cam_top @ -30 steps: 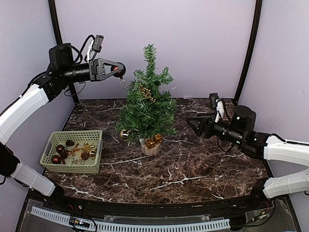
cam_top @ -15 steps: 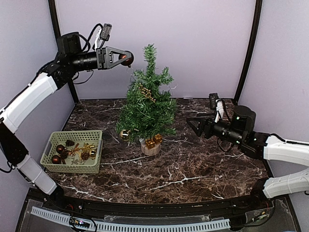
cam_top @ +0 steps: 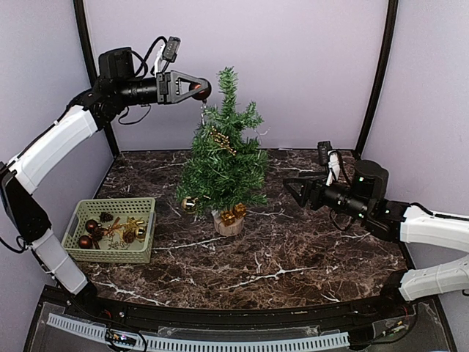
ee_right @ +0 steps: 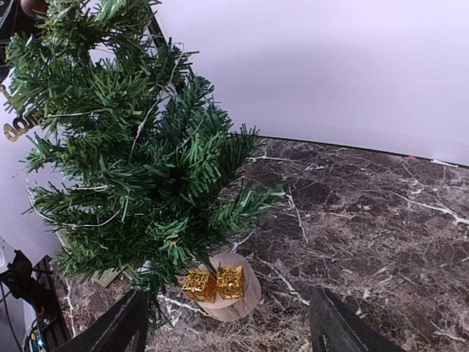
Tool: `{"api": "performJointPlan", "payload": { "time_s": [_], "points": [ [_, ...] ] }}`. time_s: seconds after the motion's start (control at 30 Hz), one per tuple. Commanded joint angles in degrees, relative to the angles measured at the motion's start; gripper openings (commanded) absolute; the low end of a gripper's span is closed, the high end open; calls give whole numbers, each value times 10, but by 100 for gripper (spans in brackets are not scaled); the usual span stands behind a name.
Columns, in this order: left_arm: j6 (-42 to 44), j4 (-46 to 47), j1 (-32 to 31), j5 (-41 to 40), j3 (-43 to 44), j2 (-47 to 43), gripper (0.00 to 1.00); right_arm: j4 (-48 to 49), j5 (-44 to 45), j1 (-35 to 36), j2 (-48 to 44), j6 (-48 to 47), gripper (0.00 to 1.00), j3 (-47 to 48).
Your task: Decorate the small christmas tree
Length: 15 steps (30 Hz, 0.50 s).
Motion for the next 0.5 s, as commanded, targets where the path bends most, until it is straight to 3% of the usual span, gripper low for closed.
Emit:
{"api": "performJointPlan", "payload": {
  "time_s": [0.0,0.47],
  "points": [
    [1,-5,-5,22,20,1,48,25,8,5,-10,0,76,4],
    [8,-25,-15,31,17,14,47,24,9,5,-14,3,76,2]
  ]
}}
